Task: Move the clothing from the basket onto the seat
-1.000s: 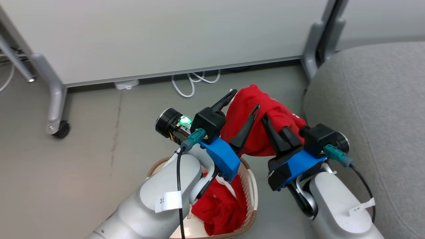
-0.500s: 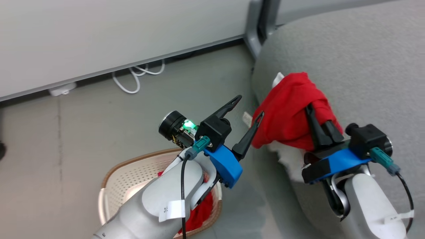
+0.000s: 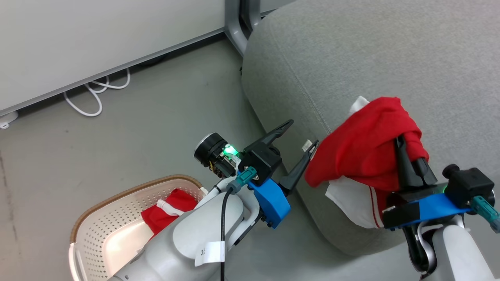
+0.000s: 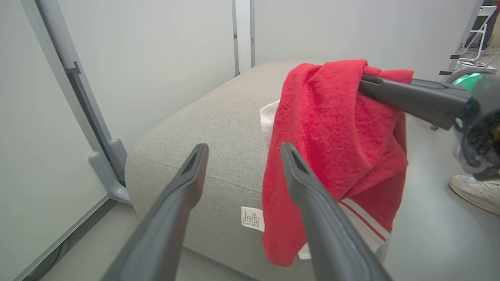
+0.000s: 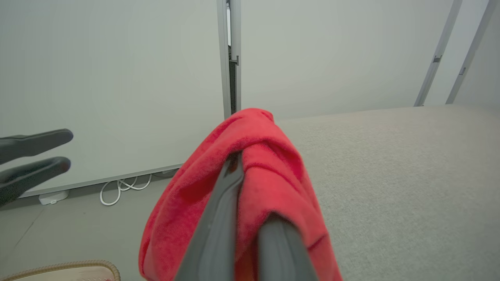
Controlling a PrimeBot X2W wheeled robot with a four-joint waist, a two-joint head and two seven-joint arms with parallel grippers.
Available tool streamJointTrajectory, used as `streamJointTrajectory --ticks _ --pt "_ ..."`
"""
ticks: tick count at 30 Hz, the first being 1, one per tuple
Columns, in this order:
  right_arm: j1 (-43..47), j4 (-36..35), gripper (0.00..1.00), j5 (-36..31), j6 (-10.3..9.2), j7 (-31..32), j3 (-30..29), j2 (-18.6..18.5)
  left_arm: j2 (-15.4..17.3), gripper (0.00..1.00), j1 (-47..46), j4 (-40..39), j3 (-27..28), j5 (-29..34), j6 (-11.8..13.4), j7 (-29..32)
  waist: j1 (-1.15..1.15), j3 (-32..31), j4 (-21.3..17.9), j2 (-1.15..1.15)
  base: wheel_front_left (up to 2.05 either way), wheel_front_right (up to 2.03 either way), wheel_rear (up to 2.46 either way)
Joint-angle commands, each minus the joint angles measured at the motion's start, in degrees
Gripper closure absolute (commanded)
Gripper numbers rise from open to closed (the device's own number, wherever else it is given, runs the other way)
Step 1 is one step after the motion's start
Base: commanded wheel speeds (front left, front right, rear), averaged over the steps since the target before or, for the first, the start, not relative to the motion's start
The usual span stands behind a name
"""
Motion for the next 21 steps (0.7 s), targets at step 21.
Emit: streamJointTrajectory --ticks 21 --pt "-16.08 -6.87 1.00 -0.49 0.01 -0.05 -5.85 -3.92 1.94 0.00 -4.46 -2.90 0.65 1.70 1.07 0.76 0.00 8.21 -0.54 0.00 0.00 0.00 0.00"
